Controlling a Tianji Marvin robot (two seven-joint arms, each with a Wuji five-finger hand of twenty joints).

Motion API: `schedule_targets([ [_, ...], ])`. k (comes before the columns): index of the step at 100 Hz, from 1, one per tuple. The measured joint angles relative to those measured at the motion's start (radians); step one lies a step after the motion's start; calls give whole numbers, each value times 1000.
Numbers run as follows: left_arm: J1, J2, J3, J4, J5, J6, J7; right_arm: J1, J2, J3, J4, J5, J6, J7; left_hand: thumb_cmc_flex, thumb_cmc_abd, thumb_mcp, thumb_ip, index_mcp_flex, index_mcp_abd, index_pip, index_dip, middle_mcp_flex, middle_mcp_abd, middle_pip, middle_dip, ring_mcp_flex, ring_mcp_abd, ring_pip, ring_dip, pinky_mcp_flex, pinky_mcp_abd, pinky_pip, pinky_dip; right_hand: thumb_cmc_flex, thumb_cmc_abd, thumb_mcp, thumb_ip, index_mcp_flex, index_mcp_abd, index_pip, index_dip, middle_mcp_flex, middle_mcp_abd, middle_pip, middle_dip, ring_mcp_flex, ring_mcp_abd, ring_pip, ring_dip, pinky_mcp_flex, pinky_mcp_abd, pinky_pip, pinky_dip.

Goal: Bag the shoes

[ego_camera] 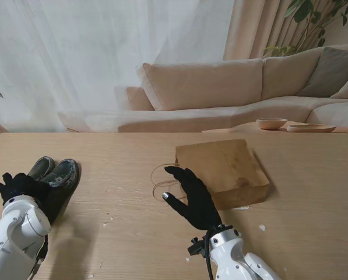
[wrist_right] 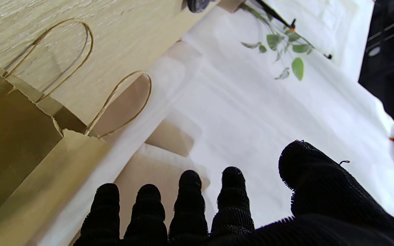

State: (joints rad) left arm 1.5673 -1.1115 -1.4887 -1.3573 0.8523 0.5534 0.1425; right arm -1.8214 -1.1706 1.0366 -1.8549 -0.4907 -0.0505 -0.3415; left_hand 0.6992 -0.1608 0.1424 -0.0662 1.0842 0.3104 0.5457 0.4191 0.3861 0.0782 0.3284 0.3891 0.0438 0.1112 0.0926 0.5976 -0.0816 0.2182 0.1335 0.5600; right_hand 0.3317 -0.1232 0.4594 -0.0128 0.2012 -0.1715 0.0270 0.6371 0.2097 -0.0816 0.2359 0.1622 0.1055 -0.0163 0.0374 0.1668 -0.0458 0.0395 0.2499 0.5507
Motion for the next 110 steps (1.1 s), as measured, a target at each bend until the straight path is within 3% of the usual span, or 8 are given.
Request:
schedule_targets([
  [15, 11, 2, -10, -21, -5, -3, -20, 0, 0, 0, 0, 0, 2, 1, 0, 0, -15, 0, -10, 30, -12, 0, -11, 6, 0, 0, 0, 0, 0, -15, 0, 1, 0, 0, 0, 0, 0, 0, 0, 0, 0, 0, 0, 0, 0, 0, 0, 0, 1, 0, 0, 1, 0, 0],
  [39, -6, 26, 2, -42, 27, 35, -145, 1, 0, 0, 0, 0, 3, 6, -2, 0, -47, 0, -76, 57, -102, -6, -65, 15, -13, 3, 0, 0, -11, -92, 0, 1, 0, -23, 0, 0, 0, 0, 0, 0, 0, 0, 0, 0, 0, 0, 0, 0, 1, 0, 0, 11, 2, 0],
  [49, -27, 28, 14, -24, 8, 40, -135, 1, 0, 0, 0, 0, 3, 6, -2, 0, -48, 0, -98, 84, -133, -20, -74, 28, -9, 12, 0, -3, -11, -104, 0, 1, 0, -28, -1, 0, 0, 0, 0, 0, 0, 0, 0, 0, 0, 0, 0, 0, 1, 0, 0, 11, 11, 0],
  [65, -60, 22, 37, 30, -19, 40, -71, 1, 0, 2, 0, 0, 4, 7, 28, 0, -48, 1, -182, 78, -188, -28, -116, 28, 0, 15, 0, -4, -21, -152, 0, 1, 0, -44, -1, 0, 0, 0, 0, 0, 0, 0, 0, 0, 0, 0, 0, 0, 2, 0, 0, 11, 11, 3],
  [82, -100, 14, 74, 91, -37, 39, -10, 3, 1, 2, 0, 2, 8, 15, 9, -71, 287, 1, -249, 55, -120, 21, -137, 28, 10, 29, 0, -5, -21, -166, 0, 2, 0, -55, -11, 0, 0, 0, 0, 0, 0, 0, 0, 0, 0, 0, 0, 0, 2, 0, 0, 11, 11, 4],
  [92, -120, 13, 95, 109, -43, 46, -11, 5, 1, 2, 1, 3, 11, 18, 159, -105, 290, -4, -264, 22, -48, 31, -148, 28, 10, 29, 0, -5, -21, -166, 0, 2, 0, -55, -11, 0, 0, 0, 0, 0, 0, 0, 0, 0, 0, 0, 0, 0, 2, 0, 0, 11, 11, 4],
  [101, -136, 10, 110, 128, -61, 47, 6, 5, 1, 2, 1, 4, 14, 18, 309, -115, 167, -21, -312, -17, -37, -5, -162, 25, 10, 29, 0, -9, -21, -166, 0, 2, 0, -55, -11, 0, 0, 0, 0, 0, 0, 0, 0, 0, 0, 0, 0, 0, 2, 0, 0, 11, 11, 4],
  [110, -149, 1, 116, 149, -97, 40, 52, 5, 1, 2, 1, 4, 15, 19, 386, -115, 74, -23, -311, -80, -3, -14, -161, 22, 13, 29, 0, -15, -21, -166, 0, 2, 0, -55, -11, 0, 0, 0, 0, 0, 0, 0, 0, 0, 0, 0, 0, 0, 2, 0, 0, 11, 11, 4],
])
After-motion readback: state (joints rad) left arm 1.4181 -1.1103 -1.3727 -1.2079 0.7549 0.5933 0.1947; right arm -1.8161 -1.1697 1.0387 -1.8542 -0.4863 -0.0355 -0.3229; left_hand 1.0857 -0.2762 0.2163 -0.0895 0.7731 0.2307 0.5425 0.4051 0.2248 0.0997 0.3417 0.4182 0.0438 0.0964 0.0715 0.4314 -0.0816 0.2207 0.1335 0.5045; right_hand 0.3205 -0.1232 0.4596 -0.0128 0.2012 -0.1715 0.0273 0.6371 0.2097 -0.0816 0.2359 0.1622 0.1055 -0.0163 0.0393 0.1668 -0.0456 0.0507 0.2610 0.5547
